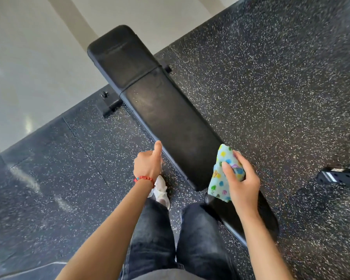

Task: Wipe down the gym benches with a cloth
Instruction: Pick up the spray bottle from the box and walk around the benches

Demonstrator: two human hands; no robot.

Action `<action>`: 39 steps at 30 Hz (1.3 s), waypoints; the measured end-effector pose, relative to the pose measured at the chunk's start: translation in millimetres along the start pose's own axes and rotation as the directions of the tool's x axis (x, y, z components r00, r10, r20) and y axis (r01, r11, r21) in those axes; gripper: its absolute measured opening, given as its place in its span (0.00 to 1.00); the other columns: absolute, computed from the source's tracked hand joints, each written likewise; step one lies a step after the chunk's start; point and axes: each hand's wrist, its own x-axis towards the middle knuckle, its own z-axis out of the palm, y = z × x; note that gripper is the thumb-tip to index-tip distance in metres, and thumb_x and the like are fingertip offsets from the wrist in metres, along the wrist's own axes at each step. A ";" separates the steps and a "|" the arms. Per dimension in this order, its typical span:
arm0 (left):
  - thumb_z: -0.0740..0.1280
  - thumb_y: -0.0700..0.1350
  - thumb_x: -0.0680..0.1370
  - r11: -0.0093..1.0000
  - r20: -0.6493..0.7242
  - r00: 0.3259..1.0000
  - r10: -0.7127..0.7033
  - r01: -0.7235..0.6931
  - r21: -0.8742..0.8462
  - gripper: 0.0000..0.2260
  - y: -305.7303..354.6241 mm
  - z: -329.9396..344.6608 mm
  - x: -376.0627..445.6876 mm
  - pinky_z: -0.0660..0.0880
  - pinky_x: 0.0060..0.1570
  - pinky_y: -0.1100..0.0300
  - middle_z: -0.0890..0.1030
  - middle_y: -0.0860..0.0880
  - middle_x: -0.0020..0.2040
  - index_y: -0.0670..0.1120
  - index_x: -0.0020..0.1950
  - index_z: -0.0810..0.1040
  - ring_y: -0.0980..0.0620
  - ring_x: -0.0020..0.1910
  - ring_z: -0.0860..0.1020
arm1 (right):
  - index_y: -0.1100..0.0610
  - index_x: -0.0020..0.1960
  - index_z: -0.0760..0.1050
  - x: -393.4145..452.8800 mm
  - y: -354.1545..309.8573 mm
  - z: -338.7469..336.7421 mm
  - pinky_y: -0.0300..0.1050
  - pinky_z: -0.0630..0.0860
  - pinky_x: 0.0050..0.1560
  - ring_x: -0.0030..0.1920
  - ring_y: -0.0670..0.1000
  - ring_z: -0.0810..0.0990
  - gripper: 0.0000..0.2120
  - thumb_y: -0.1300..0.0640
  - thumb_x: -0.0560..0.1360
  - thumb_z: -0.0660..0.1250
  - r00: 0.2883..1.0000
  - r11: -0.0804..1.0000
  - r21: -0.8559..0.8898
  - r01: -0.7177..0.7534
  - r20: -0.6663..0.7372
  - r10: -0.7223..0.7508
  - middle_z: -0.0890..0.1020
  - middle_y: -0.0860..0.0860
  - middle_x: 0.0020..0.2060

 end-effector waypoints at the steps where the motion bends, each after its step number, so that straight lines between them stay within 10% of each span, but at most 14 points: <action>1: 0.59 0.57 0.78 1.000 -0.004 1.000 0.006 -0.006 -0.004 0.27 3.5 -5.5 9.4 0.65 0.32 0.57 0.72 0.47 0.25 0.43 0.22 0.68 0.47 0.28 0.70 | 0.47 0.59 0.74 2.9 -6.2 9.8 0.24 0.68 0.52 0.51 0.28 0.73 0.17 0.58 0.73 0.70 1.000 1.000 0.009 0.011 -0.001 -0.011 0.75 0.33 0.52; 32: 0.61 0.51 0.78 0.985 -0.171 0.985 -0.038 0.008 -0.172 0.26 144.5 -152.2 264.7 0.58 0.27 0.59 0.63 0.54 0.17 0.47 0.20 0.61 0.51 0.22 0.61 | 0.46 0.60 0.73 160.0 -188.7 225.2 0.21 0.68 0.49 0.51 0.26 0.72 0.17 0.57 0.73 0.70 0.983 0.998 -0.033 0.057 0.178 -0.050 0.74 0.34 0.53; 39: 0.56 0.64 0.74 0.993 -0.103 0.995 -0.011 -0.001 -0.121 0.29 151.1 -200.1 327.7 0.68 0.31 0.59 0.72 0.48 0.23 0.43 0.23 0.69 0.49 0.24 0.70 | 0.49 0.61 0.74 162.1 -226.0 291.1 0.21 0.69 0.49 0.51 0.27 0.72 0.17 0.57 0.73 0.70 0.993 0.999 -0.030 0.043 0.109 -0.040 0.76 0.37 0.54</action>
